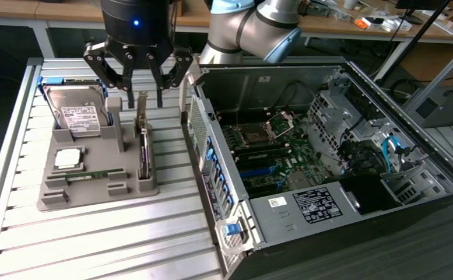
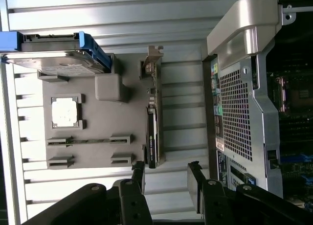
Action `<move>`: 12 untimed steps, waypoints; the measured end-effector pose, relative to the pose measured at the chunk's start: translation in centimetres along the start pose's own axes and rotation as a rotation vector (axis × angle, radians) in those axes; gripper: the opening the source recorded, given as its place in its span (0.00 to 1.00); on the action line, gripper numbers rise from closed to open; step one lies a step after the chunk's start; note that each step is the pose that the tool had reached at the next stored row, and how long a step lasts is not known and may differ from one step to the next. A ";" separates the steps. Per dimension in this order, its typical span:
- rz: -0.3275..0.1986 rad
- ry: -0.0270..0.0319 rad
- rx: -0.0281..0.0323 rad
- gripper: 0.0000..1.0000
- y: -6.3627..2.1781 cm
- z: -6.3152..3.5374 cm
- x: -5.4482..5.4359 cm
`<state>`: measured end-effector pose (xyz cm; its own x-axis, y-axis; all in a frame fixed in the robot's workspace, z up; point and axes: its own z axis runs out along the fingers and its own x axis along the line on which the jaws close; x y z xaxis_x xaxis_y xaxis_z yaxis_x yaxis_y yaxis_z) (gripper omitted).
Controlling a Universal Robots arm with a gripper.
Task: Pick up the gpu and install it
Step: 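Pick up the gpu and move the gpu toward the slot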
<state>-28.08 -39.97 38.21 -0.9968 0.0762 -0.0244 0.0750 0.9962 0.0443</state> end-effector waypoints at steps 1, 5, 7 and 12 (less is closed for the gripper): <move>0.000 -0.0001 0.0000 0.48 -0.01 0.04 0.1; 0.000 0.0000 0.0000 0.48 -0.02 0.14 0.2; 0.000 0.0000 0.0000 0.48 -0.02 0.18 0.2; 0.000 0.0000 0.0000 0.48 -0.04 0.27 0.3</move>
<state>-28.42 -39.97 37.92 -0.9968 0.0762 -0.0245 0.0751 0.9962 0.0443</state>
